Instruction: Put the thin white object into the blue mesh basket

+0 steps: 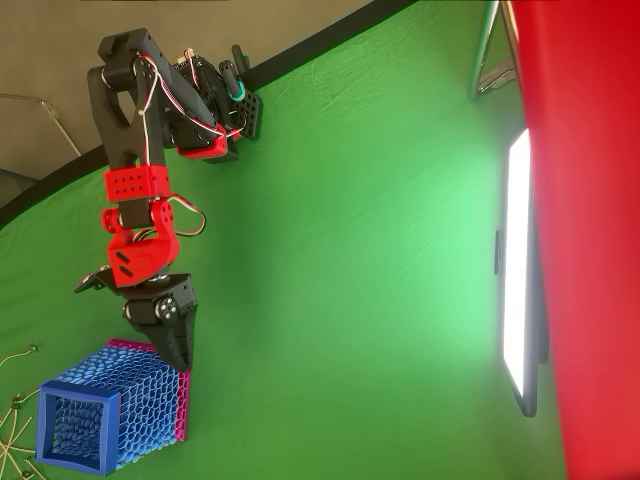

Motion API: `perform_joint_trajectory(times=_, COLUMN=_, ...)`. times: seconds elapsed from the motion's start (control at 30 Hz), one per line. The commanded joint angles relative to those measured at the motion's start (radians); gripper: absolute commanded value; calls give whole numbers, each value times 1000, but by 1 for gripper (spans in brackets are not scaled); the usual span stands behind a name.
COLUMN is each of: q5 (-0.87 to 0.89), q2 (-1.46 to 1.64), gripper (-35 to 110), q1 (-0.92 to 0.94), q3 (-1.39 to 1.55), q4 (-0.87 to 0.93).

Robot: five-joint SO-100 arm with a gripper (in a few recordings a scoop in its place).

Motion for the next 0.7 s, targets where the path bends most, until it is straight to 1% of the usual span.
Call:
perform_joint_trajectory(times=0.0, q5=-46, q2=149, gripper=2, q1=-46, q3=123, q4=2)
perform_joint_trajectory(times=0.23, q5=-150, q2=437, gripper=0, q1=-149, q3=420, q4=11)
perform_joint_trajectory(times=0.43, q5=-206, q2=684, gripper=0, q1=-198, q3=652, q4=46)
perform_joint_trajectory(times=0.67, q5=-209, q2=959, gripper=0, q1=-222, q3=857, q4=169)
